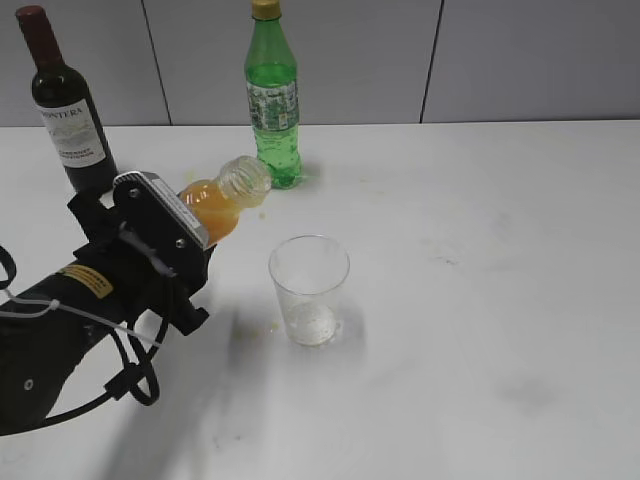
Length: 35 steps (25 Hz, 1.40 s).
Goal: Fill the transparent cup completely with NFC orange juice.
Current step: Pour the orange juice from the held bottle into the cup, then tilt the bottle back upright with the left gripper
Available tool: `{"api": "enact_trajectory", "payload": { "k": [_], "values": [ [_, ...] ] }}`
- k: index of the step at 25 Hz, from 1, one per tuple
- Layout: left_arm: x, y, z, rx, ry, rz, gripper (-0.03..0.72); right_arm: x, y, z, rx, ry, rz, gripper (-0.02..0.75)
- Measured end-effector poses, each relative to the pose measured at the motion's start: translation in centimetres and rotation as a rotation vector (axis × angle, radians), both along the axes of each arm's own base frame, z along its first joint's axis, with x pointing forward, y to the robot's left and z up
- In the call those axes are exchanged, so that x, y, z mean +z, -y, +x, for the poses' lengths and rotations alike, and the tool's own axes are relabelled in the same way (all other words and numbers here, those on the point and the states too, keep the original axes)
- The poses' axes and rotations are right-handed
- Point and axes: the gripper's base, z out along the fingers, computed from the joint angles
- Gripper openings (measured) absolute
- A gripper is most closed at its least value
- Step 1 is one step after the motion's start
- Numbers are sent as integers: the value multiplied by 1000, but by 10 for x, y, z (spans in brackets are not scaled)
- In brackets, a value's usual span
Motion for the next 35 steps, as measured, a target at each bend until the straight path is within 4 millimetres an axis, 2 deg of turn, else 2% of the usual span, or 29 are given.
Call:
{"api": "enact_trajectory", "payload": {
  "k": [7, 17, 35],
  "values": [
    [2, 5, 9, -20, 9, 157, 470, 0, 0, 0, 0, 0, 0, 573],
    [2, 5, 10, -88, 61, 359, 470, 0, 0, 0, 0, 0, 0, 572],
    [4, 2, 15, -72, 81, 506, 470, 0, 0, 0, 0, 0, 0, 572]
  ]
}}
